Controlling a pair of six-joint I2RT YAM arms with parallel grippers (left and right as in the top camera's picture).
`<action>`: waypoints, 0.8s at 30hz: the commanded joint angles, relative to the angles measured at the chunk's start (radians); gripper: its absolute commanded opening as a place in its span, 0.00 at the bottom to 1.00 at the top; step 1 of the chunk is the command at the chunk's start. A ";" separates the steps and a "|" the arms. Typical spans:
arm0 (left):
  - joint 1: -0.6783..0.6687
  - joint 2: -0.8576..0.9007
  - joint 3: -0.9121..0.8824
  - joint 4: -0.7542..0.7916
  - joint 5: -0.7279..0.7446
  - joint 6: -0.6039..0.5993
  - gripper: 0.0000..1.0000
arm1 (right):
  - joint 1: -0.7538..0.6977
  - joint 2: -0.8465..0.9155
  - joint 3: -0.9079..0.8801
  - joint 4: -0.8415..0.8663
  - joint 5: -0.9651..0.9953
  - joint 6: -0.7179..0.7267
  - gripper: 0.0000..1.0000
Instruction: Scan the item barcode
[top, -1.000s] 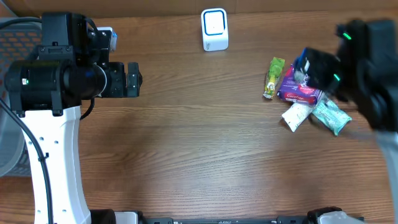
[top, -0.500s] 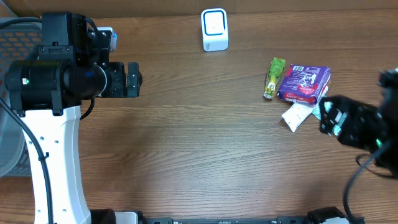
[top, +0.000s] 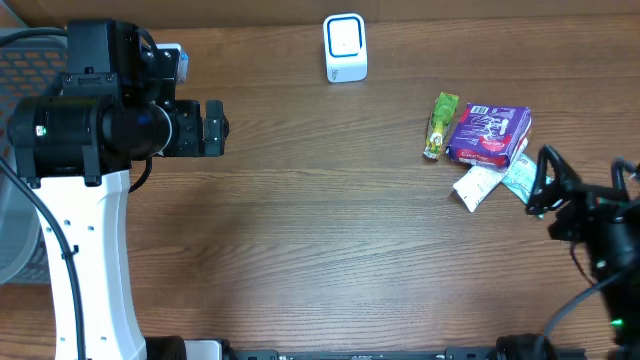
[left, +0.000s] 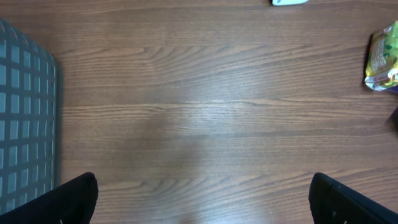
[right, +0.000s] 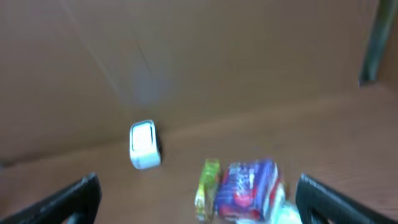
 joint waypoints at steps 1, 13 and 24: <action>0.003 0.009 0.007 0.002 -0.004 0.022 1.00 | -0.036 -0.157 -0.278 0.175 -0.091 -0.111 1.00; 0.003 0.009 0.007 0.002 -0.004 0.022 1.00 | -0.048 -0.536 -1.063 0.870 -0.165 -0.106 1.00; 0.003 0.009 0.007 0.002 -0.004 0.022 0.99 | -0.035 -0.619 -1.120 0.692 -0.145 -0.106 1.00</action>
